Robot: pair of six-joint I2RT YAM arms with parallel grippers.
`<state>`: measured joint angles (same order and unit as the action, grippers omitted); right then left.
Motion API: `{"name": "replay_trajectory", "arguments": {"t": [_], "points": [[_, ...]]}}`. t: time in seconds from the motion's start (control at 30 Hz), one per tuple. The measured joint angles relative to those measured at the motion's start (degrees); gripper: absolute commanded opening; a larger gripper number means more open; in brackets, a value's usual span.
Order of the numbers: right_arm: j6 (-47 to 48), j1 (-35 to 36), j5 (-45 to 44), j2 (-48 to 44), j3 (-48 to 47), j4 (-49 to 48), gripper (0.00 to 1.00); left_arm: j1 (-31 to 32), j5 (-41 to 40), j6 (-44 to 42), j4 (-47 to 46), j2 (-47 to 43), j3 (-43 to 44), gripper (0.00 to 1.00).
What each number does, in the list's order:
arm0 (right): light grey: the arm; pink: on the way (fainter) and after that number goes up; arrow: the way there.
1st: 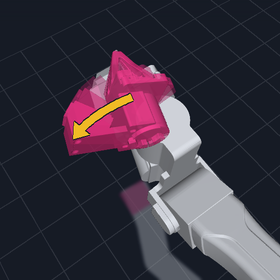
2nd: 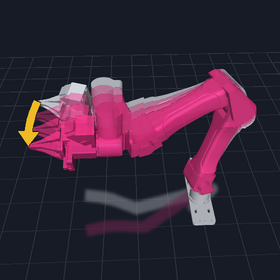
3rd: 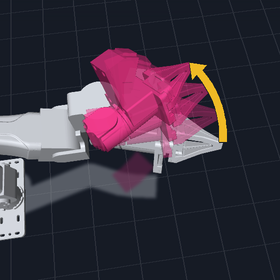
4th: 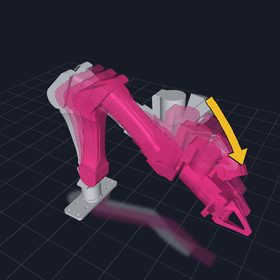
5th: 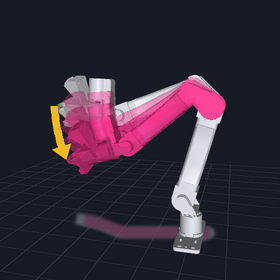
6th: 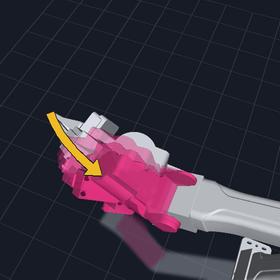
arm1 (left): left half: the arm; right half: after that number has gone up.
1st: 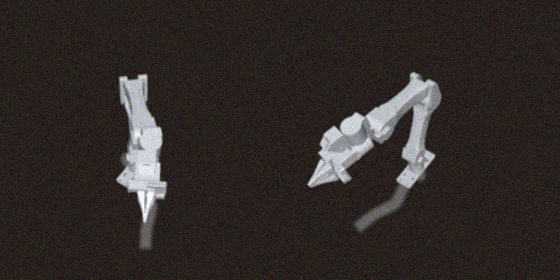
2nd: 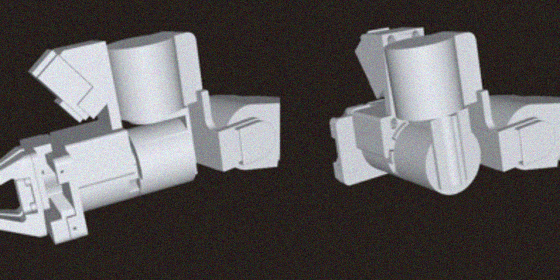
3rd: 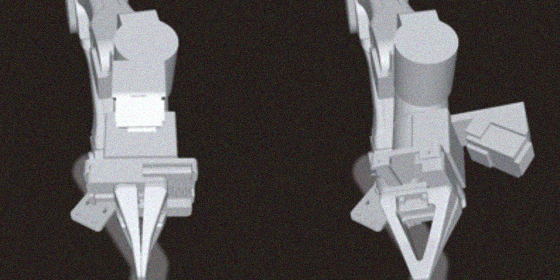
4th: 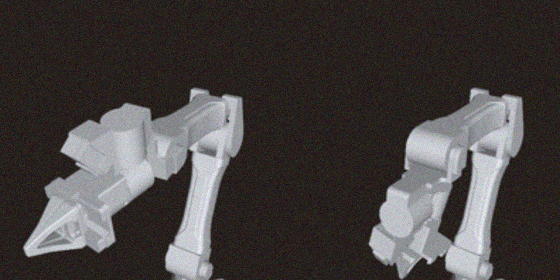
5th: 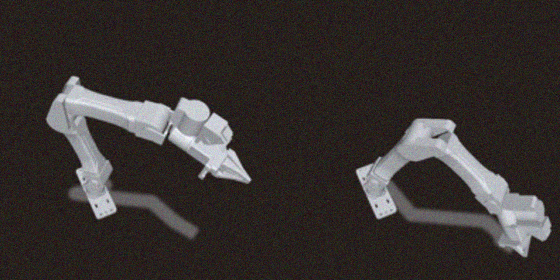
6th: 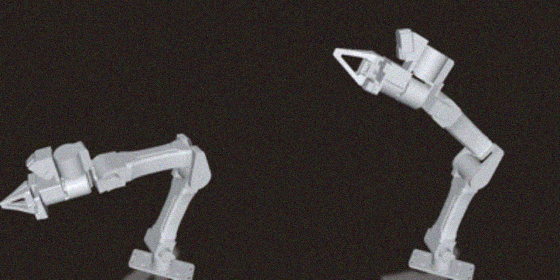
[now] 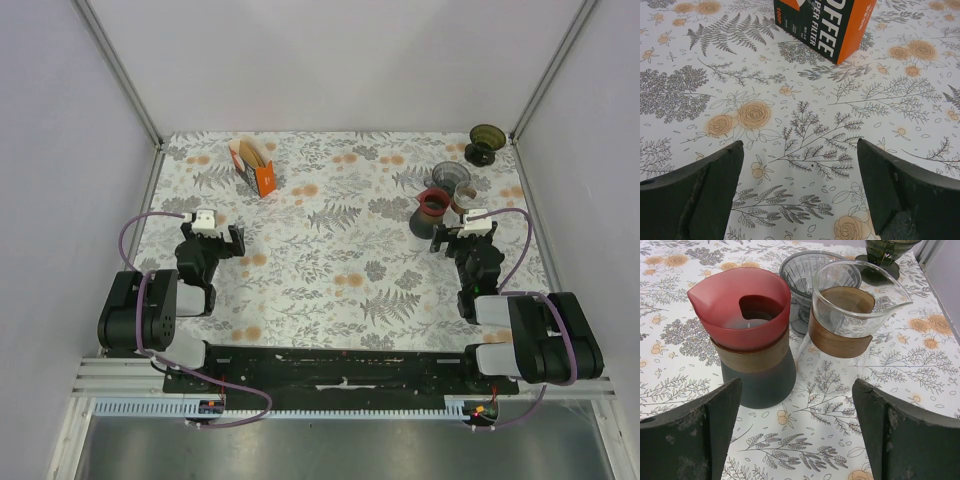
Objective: Place the coffee filter in the dripper
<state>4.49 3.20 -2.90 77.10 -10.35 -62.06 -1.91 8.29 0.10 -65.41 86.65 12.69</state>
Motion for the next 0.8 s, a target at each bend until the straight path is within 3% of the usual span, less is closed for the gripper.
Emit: {"name": "replay_trajectory", "arguments": {"t": [0.23,0.43,0.53,0.63,0.73,0.8], "points": [[-1.42,-1.49,-0.13,-1.18,-1.6,3.78,0.98,0.0,0.87,-0.17,-0.02,0.0,0.0,1.0],[-5.25,-1.84,-2.36,-17.07,-12.96,30.38,0.98,0.0,1.36,-0.28,3.23,-3.08,0.02,1.0],[-6.73,-1.84,-1.4,-22.73,-24.2,45.62,0.98,0.0,4.68,-1.88,14.19,-11.3,2.69,0.93],[-8.02,-1.81,-0.26,-24.17,-36.0,58.42,0.91,0.02,11.56,-5.92,29.14,-17.16,10.8,0.89],[-9.75,-1.84,-0.5,-19.61,-50.16,72.22,0.69,0.07,17.66,-10.43,48.68,-19.78,24.04,0.84],[-10.4,-1.84,-0.66,-13.55,-60.57,79.84,0.63,0.07,19.52,-12.85,60.06,-20.46,32.44,0.83]]}}
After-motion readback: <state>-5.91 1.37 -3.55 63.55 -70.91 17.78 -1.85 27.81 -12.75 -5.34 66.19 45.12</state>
